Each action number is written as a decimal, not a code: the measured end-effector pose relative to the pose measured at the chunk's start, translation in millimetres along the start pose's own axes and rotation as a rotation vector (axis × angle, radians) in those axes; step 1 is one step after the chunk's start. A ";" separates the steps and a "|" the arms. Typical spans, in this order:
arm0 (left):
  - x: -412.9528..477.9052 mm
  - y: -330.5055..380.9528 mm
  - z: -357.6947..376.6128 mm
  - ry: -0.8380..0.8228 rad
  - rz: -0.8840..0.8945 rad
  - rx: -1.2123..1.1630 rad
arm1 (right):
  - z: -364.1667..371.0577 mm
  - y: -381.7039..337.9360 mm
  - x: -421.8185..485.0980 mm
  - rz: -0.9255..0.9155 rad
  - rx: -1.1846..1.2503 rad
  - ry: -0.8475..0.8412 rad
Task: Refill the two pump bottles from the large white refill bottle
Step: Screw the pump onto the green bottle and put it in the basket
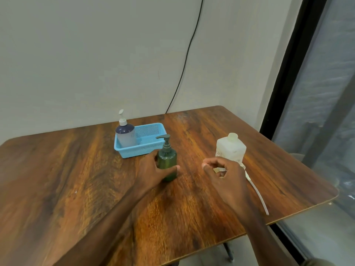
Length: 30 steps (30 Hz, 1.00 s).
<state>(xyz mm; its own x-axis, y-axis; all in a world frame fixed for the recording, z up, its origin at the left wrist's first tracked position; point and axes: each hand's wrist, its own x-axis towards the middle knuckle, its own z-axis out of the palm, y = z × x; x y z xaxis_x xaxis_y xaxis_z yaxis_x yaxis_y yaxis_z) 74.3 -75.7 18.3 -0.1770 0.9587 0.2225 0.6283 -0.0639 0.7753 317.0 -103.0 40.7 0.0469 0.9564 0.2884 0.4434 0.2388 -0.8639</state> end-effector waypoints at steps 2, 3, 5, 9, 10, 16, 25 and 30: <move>-0.7 -2.3 -1.2 0.006 -0.020 0.000 | -0.4 2.1 -0.8 0.001 0.004 -0.012; -1.6 -1.2 -1.6 -0.001 -0.025 -0.002 | -1.2 3.2 -1.1 0.004 0.002 -0.015; -5.8 2.7 -1.0 -0.029 -0.046 -0.017 | -2.7 6.3 -1.3 0.004 -0.002 -0.014; -25.4 8.0 10.4 -0.004 -0.067 -0.047 | -8.7 13.2 -4.5 0.002 0.010 -0.009; -31.2 7.8 14.3 0.024 -0.067 -0.029 | -10.9 14.9 -5.5 0.002 0.017 -0.005; -75.1 39.6 32.1 0.294 0.029 0.162 | -32.2 22.2 -10.1 0.028 0.086 0.016; -76.4 81.6 82.9 0.207 0.295 0.038 | -73.5 31.7 -3.3 0.031 0.074 0.117; -62.7 80.0 84.1 0.197 0.331 0.050 | -75.8 29.7 -5.0 0.027 0.096 0.095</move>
<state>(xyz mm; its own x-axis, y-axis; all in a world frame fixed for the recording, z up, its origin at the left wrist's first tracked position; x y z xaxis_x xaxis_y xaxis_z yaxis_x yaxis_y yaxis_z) 199.4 -117.6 16.6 -0.0975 0.8166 0.5690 0.7112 -0.3427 0.6138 397.8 -113.4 44.8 0.1443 0.9436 0.2980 0.3531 0.2322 -0.9063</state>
